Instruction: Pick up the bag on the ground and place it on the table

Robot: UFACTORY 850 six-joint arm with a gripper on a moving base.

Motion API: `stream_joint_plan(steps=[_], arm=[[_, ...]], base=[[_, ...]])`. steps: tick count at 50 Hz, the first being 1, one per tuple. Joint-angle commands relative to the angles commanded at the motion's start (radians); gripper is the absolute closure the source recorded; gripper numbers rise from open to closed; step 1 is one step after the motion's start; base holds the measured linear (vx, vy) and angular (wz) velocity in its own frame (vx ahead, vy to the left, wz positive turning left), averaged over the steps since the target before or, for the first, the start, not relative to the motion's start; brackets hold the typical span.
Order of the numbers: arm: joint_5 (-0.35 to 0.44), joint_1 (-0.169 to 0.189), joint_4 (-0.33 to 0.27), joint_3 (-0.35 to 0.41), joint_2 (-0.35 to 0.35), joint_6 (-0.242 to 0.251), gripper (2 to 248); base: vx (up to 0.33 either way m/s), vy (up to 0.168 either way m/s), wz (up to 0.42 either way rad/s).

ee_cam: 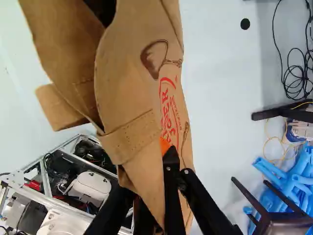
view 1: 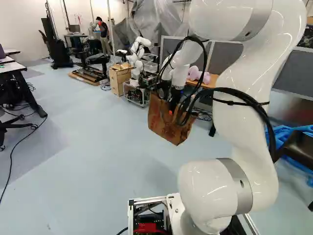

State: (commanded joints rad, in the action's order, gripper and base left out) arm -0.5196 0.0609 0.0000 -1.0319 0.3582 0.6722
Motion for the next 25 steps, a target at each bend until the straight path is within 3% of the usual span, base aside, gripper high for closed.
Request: stream_joint_plan(steps=[25], arm=[[-0.088, 0.010, 0.000, 0.000, -0.070, 0.000, 228]], base=[[0.000, 0.000, 0.000]])
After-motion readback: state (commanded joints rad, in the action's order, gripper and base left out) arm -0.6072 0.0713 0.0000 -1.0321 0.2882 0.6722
